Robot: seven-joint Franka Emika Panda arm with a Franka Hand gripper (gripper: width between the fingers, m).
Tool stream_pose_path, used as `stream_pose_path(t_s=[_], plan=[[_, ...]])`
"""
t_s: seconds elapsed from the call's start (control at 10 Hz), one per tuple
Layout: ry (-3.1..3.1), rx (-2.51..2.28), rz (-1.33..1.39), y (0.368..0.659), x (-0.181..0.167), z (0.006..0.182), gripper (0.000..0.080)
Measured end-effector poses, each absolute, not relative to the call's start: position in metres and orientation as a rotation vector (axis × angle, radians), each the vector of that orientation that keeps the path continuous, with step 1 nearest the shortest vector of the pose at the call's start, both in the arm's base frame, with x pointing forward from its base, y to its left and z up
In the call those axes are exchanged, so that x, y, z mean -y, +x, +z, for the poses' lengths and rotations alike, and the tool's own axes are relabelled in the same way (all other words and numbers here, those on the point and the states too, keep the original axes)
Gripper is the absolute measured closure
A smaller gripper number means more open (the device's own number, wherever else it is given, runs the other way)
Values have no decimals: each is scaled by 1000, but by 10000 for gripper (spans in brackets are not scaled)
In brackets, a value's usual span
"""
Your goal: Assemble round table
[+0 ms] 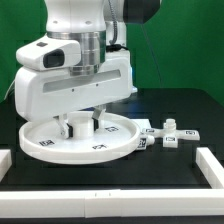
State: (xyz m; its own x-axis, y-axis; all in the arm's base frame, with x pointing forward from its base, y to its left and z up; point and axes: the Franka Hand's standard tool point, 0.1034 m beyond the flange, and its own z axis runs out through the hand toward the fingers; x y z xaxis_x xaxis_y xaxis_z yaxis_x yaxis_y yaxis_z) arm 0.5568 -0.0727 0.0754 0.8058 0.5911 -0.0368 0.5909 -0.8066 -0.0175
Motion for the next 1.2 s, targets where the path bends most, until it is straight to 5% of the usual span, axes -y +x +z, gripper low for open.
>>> stream_pose_path(t_s=[0.7,1.2], plan=[[-2994,960,-29,592,28,32,393],[-3034,877,-128,603,-20,29,393]])
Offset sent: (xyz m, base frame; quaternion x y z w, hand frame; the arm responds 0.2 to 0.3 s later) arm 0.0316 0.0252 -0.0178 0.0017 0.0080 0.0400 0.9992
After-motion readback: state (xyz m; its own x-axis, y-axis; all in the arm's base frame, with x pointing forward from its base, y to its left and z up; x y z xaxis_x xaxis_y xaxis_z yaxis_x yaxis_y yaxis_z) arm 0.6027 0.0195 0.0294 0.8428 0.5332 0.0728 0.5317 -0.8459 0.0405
